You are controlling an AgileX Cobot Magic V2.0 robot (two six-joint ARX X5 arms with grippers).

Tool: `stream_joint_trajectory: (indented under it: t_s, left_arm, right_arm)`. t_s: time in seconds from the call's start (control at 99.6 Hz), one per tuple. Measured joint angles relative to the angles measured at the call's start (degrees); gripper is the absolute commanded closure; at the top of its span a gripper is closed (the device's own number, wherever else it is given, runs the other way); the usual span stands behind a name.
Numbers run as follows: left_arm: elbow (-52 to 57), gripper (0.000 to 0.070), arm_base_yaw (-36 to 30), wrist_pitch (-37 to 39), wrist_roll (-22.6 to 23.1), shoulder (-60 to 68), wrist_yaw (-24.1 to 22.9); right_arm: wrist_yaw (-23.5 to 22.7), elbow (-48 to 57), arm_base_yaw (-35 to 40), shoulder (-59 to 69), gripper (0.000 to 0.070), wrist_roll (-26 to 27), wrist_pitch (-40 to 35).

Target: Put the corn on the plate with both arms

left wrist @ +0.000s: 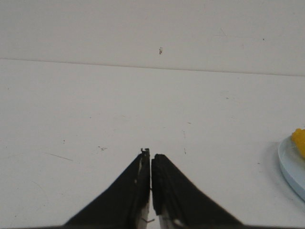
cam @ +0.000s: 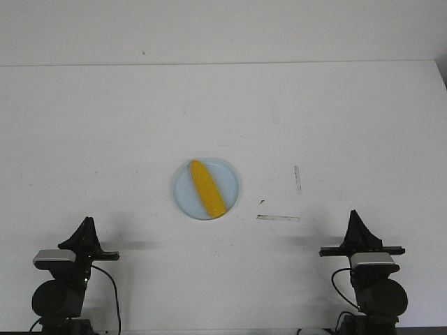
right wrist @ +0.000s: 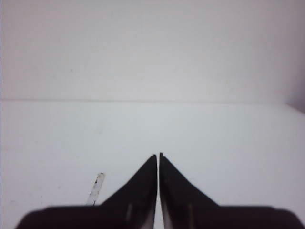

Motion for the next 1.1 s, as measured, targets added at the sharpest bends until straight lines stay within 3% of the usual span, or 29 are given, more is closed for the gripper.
stream_joint_trajectory:
  t_s: [1.104]
  left_arm:
    - [0.0,0.0699,0.0,0.0,0.0,0.0,0.0]
  right_arm:
    - [1.8,0.0,3.3,0.0,0.0696,0.0,-0.3]
